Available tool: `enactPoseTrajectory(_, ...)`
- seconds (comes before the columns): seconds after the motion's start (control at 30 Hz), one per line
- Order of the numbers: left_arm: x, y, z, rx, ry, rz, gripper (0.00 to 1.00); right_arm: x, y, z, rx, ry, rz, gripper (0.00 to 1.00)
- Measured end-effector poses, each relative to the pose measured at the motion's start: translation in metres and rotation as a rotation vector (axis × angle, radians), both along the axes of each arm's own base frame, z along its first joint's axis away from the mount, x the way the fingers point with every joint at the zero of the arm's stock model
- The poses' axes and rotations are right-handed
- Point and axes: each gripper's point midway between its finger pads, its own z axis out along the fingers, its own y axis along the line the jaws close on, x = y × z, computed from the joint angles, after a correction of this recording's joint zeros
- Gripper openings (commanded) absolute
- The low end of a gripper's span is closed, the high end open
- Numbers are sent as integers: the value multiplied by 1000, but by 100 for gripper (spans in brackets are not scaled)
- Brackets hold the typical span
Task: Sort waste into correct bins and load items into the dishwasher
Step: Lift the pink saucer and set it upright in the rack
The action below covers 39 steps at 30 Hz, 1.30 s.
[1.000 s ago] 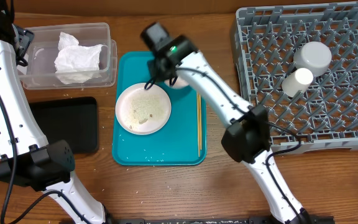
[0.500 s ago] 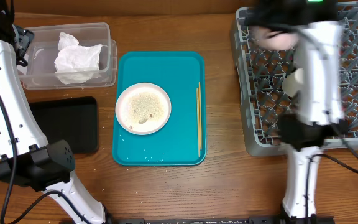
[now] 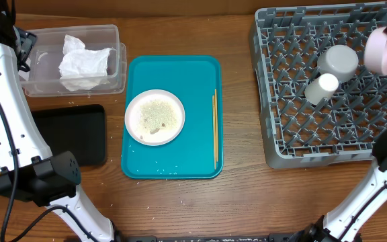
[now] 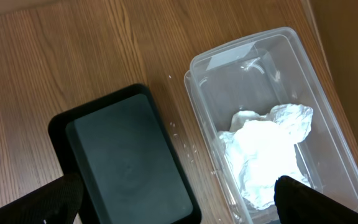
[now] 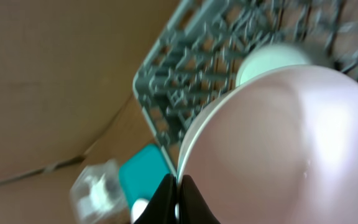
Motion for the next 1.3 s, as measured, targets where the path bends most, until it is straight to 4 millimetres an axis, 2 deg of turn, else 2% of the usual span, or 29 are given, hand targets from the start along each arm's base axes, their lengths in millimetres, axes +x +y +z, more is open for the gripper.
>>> enactPoseTrajectory(0.17,0,0,0,0,1,0,100,6,7,-39,226,-37,104,4)
enactPoseTrajectory(0.33,0,0,0,0,1,0,100,14,7,-48,429,-205,164,4)
enactPoseTrajectory(0.53,0,0,0,0,1,0,100,4,-7,-67,572,-255,132,4)
enactPoseTrajectory(0.67,0,0,0,0,0,0,100,-4,-14,-84,617,-220,90,4)
enactPoseTrajectory(1.13,0,0,0,0,1,0,100,-28,-47,-103,593,-128,-22,5)
enactPoseTrajectory(1.17,0,0,0,0,0,0,100,-30,-49,-104,596,-121,-31,10)
enactPoseTrajectory(1.3,0,0,0,0,0,0,100,-45,-64,-109,586,-53,-92,19)
